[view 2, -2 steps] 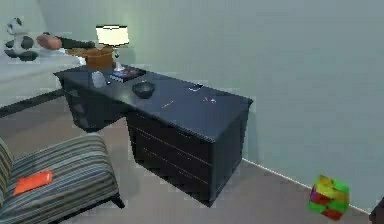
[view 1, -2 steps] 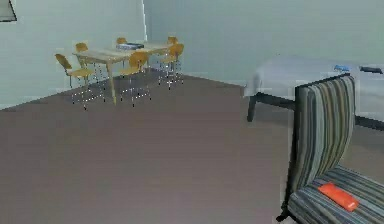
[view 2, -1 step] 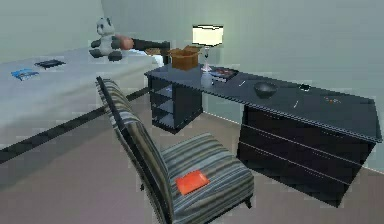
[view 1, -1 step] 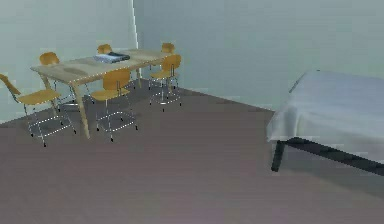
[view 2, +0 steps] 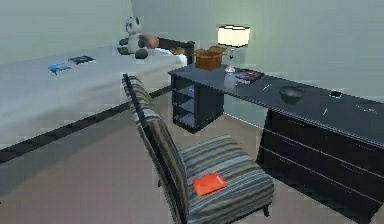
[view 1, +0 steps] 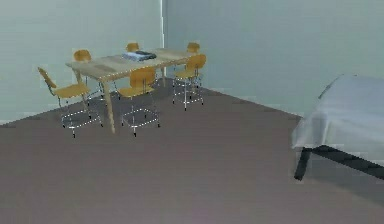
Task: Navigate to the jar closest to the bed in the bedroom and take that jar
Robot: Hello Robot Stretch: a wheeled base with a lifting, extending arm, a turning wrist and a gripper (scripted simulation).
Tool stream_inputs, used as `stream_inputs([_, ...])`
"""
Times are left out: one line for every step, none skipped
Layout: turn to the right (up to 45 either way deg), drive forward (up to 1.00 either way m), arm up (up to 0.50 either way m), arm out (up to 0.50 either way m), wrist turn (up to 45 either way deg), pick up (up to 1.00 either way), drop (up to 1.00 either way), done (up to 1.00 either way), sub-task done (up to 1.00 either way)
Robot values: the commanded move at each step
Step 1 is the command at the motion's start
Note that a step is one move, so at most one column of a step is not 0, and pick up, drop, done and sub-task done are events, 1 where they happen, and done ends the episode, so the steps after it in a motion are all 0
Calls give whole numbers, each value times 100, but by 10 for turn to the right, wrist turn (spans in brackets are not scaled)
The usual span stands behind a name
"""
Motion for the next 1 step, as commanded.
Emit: stream_inputs([0,20,0,0,0,0,0,0,0])
